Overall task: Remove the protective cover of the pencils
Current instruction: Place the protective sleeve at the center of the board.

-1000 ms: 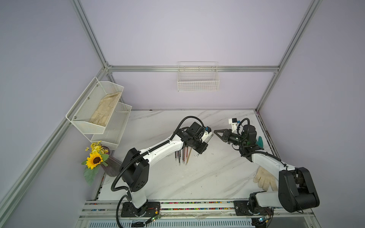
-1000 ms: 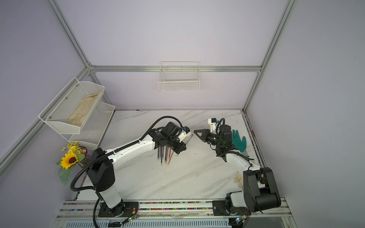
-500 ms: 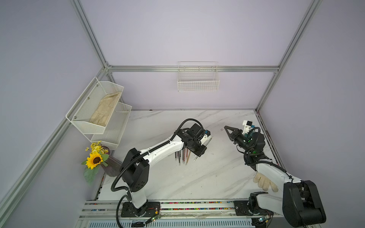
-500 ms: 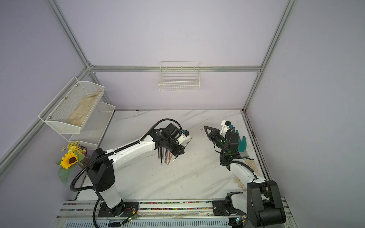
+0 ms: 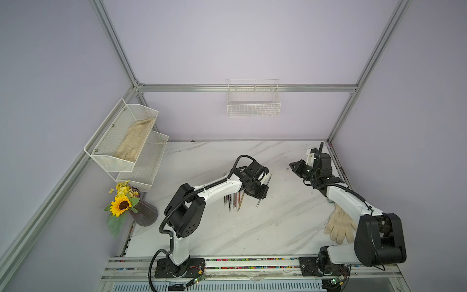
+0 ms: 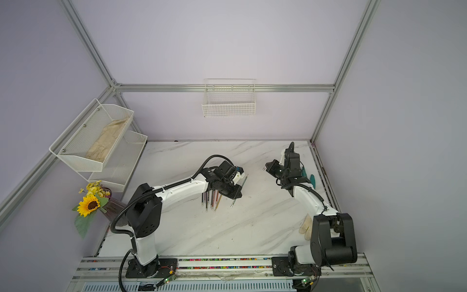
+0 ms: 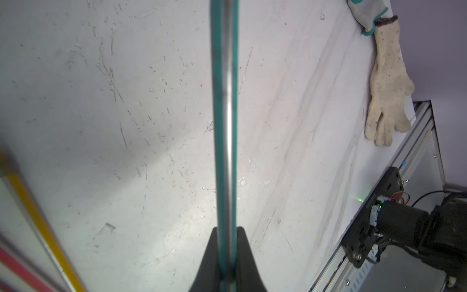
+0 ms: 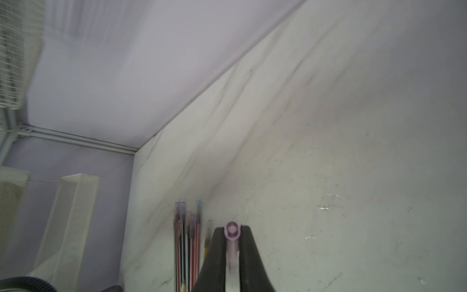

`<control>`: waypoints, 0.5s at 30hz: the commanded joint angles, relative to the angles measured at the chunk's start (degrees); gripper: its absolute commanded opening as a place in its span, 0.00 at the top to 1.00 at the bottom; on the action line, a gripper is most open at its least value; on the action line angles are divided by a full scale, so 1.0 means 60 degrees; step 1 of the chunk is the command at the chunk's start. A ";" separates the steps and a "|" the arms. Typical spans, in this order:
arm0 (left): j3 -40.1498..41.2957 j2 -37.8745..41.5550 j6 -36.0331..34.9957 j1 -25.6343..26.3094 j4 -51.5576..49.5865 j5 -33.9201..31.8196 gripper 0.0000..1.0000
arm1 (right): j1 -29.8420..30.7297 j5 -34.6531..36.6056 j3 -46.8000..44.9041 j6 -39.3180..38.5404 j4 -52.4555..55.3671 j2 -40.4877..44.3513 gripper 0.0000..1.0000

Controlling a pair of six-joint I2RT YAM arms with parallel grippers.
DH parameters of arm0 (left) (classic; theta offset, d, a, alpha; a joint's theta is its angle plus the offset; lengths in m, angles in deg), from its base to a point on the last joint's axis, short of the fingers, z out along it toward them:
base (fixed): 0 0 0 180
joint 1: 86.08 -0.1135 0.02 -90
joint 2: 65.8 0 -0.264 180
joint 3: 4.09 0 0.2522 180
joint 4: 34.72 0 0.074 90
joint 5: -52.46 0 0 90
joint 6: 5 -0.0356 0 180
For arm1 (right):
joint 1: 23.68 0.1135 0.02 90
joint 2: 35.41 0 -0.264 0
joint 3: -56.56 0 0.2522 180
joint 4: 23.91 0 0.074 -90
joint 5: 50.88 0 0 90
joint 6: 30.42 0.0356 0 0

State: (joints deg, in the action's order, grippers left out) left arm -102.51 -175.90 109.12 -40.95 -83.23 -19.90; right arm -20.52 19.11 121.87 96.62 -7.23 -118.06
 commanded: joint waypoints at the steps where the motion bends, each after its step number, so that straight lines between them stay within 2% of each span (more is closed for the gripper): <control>1: -0.0094 -0.0209 0.1059 -0.0035 0.0646 -0.0034 1.00 | -0.0058 0.0098 0.0469 -0.0982 0.1426 -0.1097 1.00; 5: -0.0079 -0.0342 0.1064 -0.0052 0.0387 -0.0722 1.00 | -0.0061 0.0215 0.0939 -0.1363 0.1618 -0.2354 1.00; 15: 0.0341 -0.0312 0.0845 -0.0059 0.0468 -0.0327 1.00 | -0.0058 0.0097 0.2188 -0.1623 0.1820 -0.4455 1.00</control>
State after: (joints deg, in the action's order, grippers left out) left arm -102.47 -179.29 113.97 -41.06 -81.98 -23.06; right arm -20.70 19.42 133.19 88.58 2.12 -143.33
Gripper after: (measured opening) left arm 0.073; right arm 0.107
